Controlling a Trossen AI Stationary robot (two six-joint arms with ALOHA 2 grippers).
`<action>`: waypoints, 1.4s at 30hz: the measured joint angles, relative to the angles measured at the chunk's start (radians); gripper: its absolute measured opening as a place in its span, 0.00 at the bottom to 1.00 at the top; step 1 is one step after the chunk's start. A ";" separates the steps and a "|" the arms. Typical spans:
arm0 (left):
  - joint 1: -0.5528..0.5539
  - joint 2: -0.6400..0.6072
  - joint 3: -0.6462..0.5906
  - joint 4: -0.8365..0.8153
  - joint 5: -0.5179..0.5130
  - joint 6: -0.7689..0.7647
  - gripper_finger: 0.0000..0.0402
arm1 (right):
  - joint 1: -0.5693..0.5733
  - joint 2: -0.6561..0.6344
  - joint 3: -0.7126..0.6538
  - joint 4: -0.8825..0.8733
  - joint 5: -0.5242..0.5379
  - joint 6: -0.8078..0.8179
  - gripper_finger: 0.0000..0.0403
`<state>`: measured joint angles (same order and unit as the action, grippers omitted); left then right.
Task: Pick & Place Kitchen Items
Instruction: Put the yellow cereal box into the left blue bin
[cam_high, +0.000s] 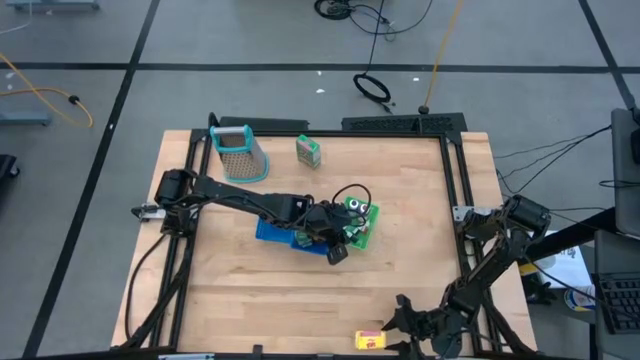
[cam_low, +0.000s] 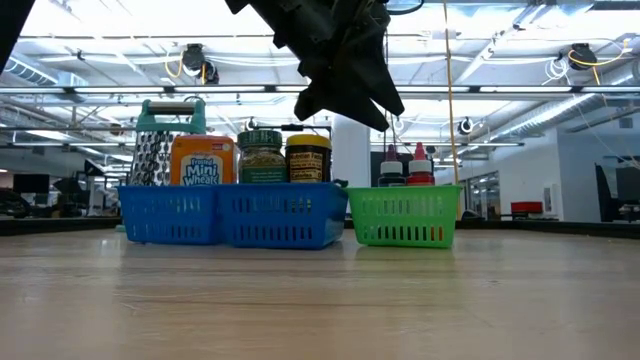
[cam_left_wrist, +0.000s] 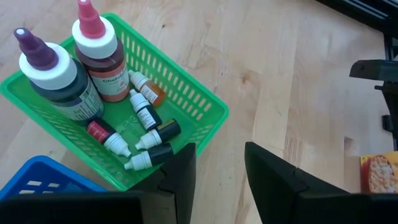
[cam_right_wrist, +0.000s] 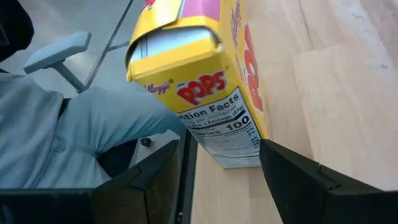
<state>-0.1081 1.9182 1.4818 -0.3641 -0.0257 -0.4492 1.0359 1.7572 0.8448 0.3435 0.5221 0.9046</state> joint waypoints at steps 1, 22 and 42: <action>0.000 0.000 0.000 0.000 0.000 0.000 0.34 | -0.001 0.000 0.000 0.000 0.001 -0.008 0.53; 0.000 0.000 0.000 0.001 0.000 0.000 0.34 | -0.042 0.000 0.000 0.126 -0.003 -0.177 0.53; 0.000 0.000 0.000 -0.011 0.051 0.004 0.34 | -0.090 0.000 0.000 0.162 -0.029 -0.268 0.24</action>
<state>-0.1081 1.9179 1.4818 -0.3751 0.0255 -0.4456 0.9455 1.7569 0.8444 0.5056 0.4931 0.6362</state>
